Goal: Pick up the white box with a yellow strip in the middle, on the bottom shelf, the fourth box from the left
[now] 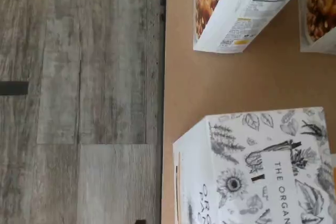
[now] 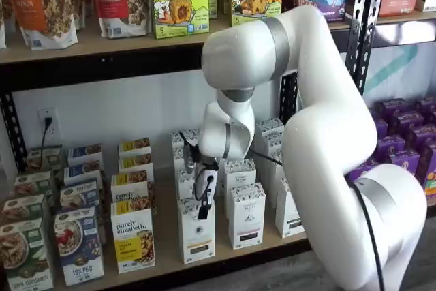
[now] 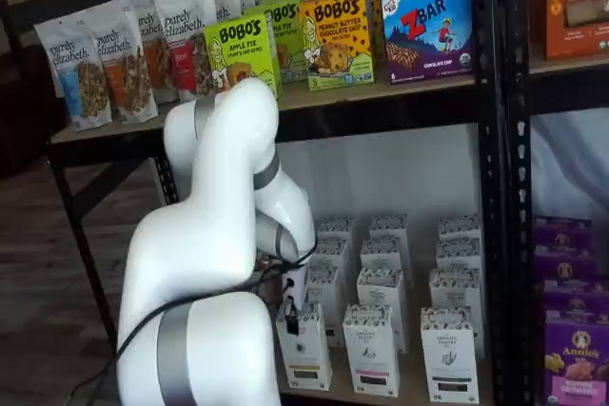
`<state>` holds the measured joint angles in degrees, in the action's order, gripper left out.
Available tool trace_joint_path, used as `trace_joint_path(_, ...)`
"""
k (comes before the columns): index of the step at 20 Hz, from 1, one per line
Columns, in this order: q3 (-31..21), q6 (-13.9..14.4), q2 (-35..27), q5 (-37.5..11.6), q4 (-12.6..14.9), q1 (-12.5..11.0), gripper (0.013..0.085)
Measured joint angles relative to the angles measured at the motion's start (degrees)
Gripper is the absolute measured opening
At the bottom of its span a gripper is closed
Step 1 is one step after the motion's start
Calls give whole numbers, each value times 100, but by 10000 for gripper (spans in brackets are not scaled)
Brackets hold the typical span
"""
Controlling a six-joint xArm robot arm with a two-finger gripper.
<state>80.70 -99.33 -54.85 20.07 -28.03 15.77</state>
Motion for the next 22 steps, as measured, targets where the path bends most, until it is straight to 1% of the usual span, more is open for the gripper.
trace_joint_path(3, 150, 12, -121, 28, -4, 11, 850)
trace_joint_path(5, 217, 69, -175, 42, 47, 19, 850)
trace_joint_path(9, 305, 3, -210, 138, -49, 27, 850)
trace_joint_path(10, 306, 21, -211, 127, -36, 33, 850)
trace_joint_path(16, 360, 347, -305, 49, 311, 56, 850)
trace_joint_path(22, 493, 489, -477, -33, 446, 85, 850)
